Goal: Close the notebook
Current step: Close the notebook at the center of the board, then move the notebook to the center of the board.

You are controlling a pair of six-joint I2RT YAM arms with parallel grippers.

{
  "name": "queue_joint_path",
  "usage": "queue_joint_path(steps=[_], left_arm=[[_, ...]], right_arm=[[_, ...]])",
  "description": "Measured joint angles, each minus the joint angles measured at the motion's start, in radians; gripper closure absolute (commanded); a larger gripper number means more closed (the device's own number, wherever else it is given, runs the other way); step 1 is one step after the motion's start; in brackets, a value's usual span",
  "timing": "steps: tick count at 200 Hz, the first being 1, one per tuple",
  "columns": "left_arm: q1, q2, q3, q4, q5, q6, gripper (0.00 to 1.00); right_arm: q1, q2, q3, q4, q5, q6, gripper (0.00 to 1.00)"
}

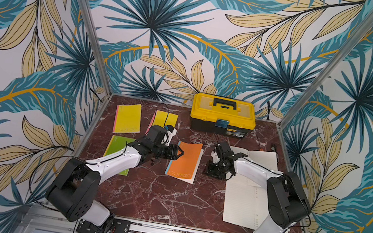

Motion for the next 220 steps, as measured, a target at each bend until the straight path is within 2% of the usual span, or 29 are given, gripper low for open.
queue_joint_path(steps=[46, 96, 220], left_arm=[[0.000, 0.030, 0.004, -0.064, -0.066, 0.007, 0.46], [0.000, 0.077, 0.011, -0.095, -0.091, 0.008, 0.46], [0.000, 0.161, 0.067, -0.134, -0.106, 0.021, 0.48]], right_arm=[[-0.001, -0.084, 0.013, -0.059, -0.004, -0.009, 0.49], [-0.001, -0.089, 0.051, -0.077, -0.047, -0.026, 0.40], [0.020, 0.100, 0.225, -0.088, -0.107, -0.053, 0.44]])
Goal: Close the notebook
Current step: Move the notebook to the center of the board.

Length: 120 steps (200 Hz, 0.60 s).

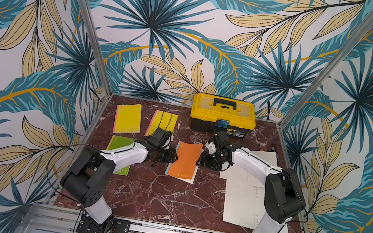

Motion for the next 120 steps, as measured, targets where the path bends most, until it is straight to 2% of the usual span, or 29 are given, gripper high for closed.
queue_joint_path(steps=[31, 47, 120], left_arm=[[0.000, 0.017, 0.005, -0.006, -0.003, 0.001, 0.49], [0.000, 0.019, 0.006, -0.013, -0.011, 0.001, 0.50], [0.000, 0.068, 0.022, -0.039, -0.035, 0.005, 0.53]], right_arm=[[0.000, 0.048, 0.022, 0.000, 0.001, -0.007, 0.51], [0.001, 0.063, 0.023, -0.002, 0.005, -0.008, 0.58], [0.008, 0.108, 0.029, -0.003, 0.009, -0.010, 0.67]])
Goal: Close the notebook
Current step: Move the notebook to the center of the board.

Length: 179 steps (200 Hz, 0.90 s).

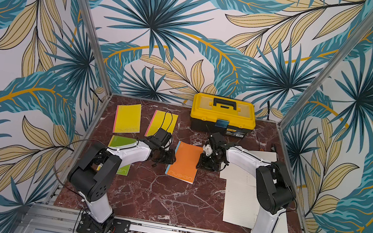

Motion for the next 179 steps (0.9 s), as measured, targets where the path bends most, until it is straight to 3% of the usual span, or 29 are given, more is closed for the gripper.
queue_joint_path(steps=[109, 179], left_arm=[[0.000, 0.055, 0.018, 0.001, -0.003, 0.014, 0.59], [0.002, 0.081, 0.016, 0.033, -0.010, 0.016, 0.63]], right_arm=[[0.021, 0.029, 0.018, 0.008, -0.008, 0.001, 0.78], [0.047, 0.040, 0.028, 0.024, -0.006, 0.011, 0.79]])
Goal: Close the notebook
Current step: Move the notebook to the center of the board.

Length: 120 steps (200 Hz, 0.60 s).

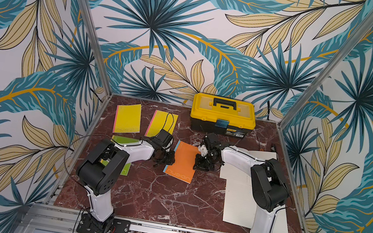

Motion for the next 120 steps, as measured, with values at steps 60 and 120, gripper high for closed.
queue_joint_path(steps=[60, 120], left_arm=[[0.000, -0.081, -0.100, 0.029, -0.043, -0.032, 0.61], [0.001, -0.195, -0.202, -0.023, -0.125, -0.082, 0.61]], right_arm=[[0.040, 0.010, 0.011, 0.014, 0.003, 0.024, 0.79], [0.119, 0.040, 0.050, 0.023, 0.003, 0.053, 0.80]])
